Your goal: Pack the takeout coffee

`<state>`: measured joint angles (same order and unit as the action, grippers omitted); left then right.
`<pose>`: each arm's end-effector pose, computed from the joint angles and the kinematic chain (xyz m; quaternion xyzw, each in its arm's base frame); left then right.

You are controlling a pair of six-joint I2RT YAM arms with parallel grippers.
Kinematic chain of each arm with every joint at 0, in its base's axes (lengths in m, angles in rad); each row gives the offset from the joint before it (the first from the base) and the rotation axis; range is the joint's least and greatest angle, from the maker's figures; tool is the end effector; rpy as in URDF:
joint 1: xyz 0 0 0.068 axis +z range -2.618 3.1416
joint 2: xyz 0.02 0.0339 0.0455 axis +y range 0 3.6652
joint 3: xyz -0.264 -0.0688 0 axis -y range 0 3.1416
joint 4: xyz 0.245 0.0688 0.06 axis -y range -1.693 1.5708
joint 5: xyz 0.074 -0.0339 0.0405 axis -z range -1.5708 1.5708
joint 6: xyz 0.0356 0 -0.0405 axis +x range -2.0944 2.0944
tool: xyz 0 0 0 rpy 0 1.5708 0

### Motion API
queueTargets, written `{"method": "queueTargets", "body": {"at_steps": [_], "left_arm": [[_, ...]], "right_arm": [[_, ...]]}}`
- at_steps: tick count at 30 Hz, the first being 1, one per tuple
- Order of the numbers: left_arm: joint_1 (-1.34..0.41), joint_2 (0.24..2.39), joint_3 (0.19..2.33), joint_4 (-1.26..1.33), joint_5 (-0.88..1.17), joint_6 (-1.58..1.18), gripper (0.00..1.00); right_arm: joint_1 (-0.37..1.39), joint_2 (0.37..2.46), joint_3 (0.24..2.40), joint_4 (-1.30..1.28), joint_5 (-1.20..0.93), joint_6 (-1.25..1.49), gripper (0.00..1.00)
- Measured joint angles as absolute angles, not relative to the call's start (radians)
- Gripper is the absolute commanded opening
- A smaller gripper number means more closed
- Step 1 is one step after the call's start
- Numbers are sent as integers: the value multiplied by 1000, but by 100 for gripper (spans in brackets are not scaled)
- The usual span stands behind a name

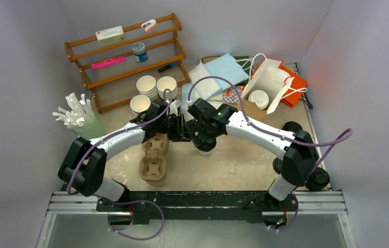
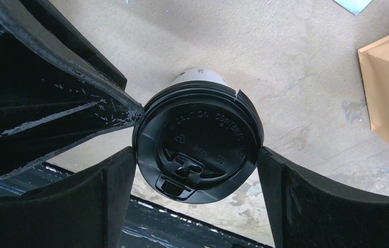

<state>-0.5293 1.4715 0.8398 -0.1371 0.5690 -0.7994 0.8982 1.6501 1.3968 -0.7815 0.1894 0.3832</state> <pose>0.2508 -0.1689 0.2076 -0.0104 0.8904 -0.4344 0.1356 0.2225 0.2686 0.2797 -0.2203 0.9347 0.0845 0.2658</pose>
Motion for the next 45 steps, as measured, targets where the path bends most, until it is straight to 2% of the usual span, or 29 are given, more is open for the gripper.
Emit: {"method": "queueTargets", "body": {"at_steps": [17,24,45], "left_arm": [[-530,1473,840,-133,572,-800,31],[-530,1476,839,-124,573,-800,31],[-527,1494,838,-102,596,-800,31]], "right_arm": [[925,1628,1349,-743,220,383,84],[929,1596,1304,-695,227,388,75],[963,1602,1269,-667,279,419,76]]}}
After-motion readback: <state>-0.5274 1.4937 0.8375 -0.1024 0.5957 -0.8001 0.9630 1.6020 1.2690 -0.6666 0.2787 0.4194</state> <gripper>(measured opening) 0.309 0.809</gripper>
